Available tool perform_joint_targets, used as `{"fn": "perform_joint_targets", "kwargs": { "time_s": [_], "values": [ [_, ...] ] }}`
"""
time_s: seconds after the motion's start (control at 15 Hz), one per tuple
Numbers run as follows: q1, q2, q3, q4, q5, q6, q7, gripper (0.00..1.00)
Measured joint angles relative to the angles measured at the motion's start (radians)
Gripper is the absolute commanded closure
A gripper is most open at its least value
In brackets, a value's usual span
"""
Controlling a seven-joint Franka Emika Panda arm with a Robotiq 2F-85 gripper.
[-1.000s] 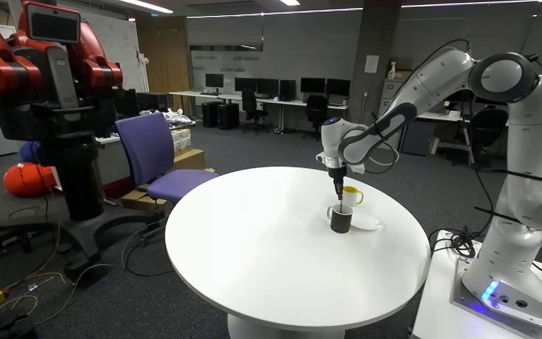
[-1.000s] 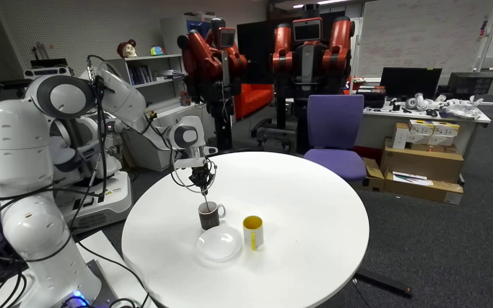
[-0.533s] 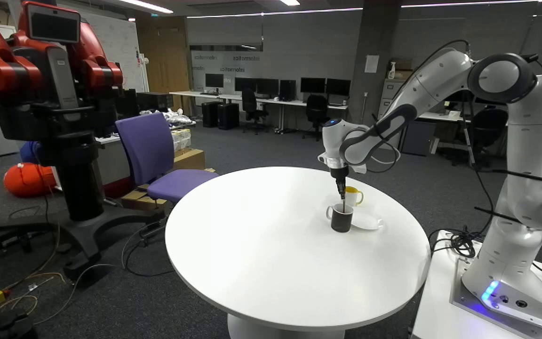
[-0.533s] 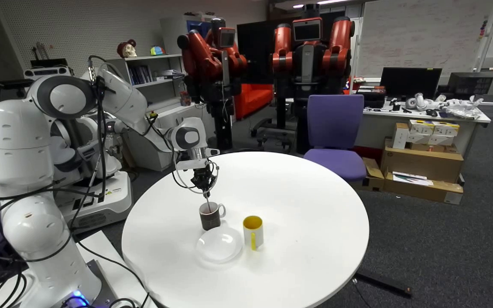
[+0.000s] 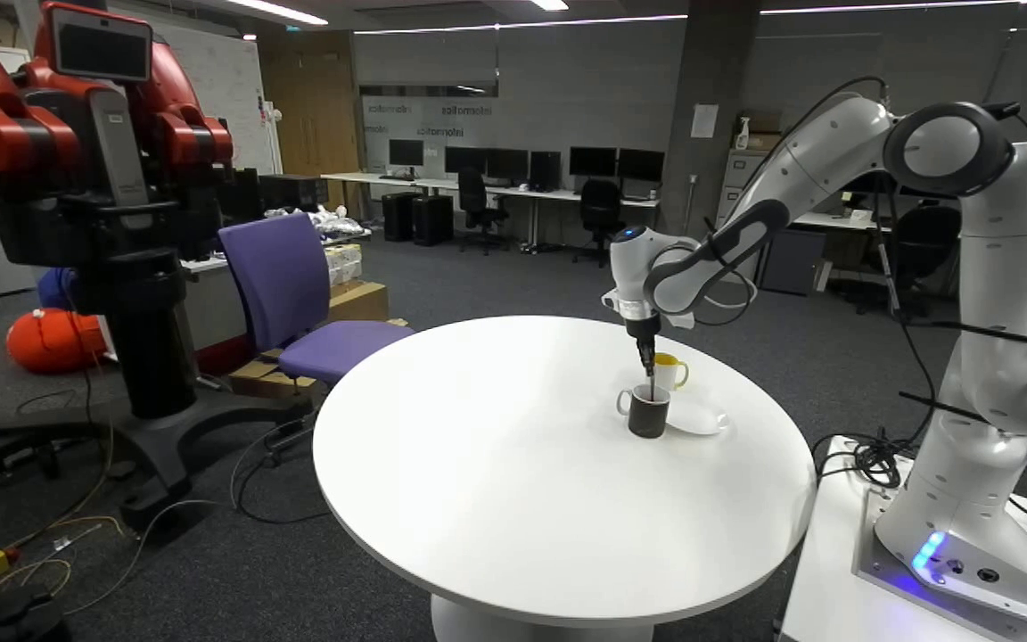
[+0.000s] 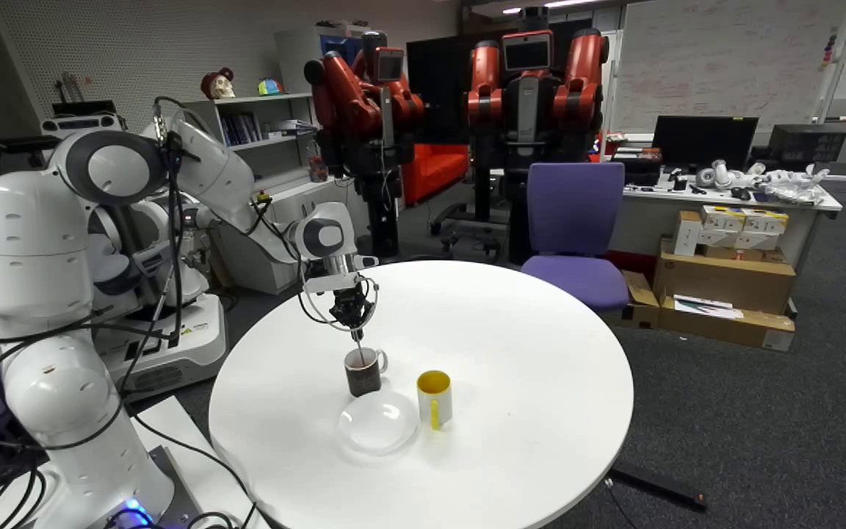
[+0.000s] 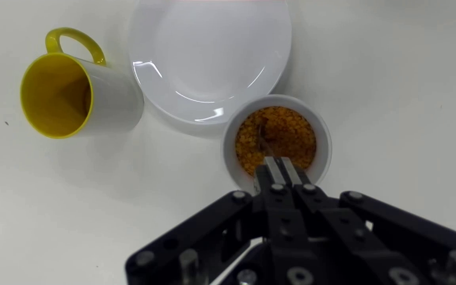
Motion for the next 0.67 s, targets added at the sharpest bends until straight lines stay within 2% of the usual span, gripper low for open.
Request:
{"fn": "perform_joint_targets", "kwargs": {
  "time_s": [0.67],
  "values": [
    [0.003,0.04,0.035,0.051,0.007,0.026,-0.023,1.0]
  ]
}}
